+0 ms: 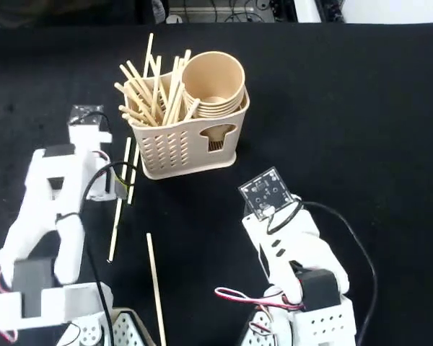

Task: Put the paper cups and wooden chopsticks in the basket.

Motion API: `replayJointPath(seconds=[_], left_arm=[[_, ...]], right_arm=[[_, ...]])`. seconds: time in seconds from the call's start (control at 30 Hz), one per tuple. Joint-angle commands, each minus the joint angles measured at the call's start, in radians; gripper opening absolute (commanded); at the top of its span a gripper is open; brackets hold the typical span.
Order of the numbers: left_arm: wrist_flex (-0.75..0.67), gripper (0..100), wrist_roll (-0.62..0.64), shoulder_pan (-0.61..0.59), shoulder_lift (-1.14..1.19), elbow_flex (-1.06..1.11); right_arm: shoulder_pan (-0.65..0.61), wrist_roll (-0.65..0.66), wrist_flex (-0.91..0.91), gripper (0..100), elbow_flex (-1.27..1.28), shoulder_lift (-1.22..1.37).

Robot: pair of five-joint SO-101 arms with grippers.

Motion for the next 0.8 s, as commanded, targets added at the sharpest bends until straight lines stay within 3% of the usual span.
replayJointPath(seconds=[0.0,0.13,0.37,0.63,0.77], left_arm=[[-0.043,23,-0.008,0.038,0.114,-0.008],[-0.043,2,-0.011,0.03,0.18,-0.065],[-0.04,3,0.014,-0.027,0.06,-0.041],[-0.044,3,0.195,-0.079,-0.552,0.127],[-0.172,3,0.296,-0.051,-0.957,0.174]], right_arm=[[0.017,0.0,-0.051,1.3,0.047,-0.007],[0.017,0.005,-0.11,1.3,0.105,-0.007],[0.018,0.005,-0.11,1.3,0.116,-0.007],[0.018,0.005,-0.115,1.3,0.137,-0.007],[0.018,0.005,-0.115,1.3,0.137,-0.007]])
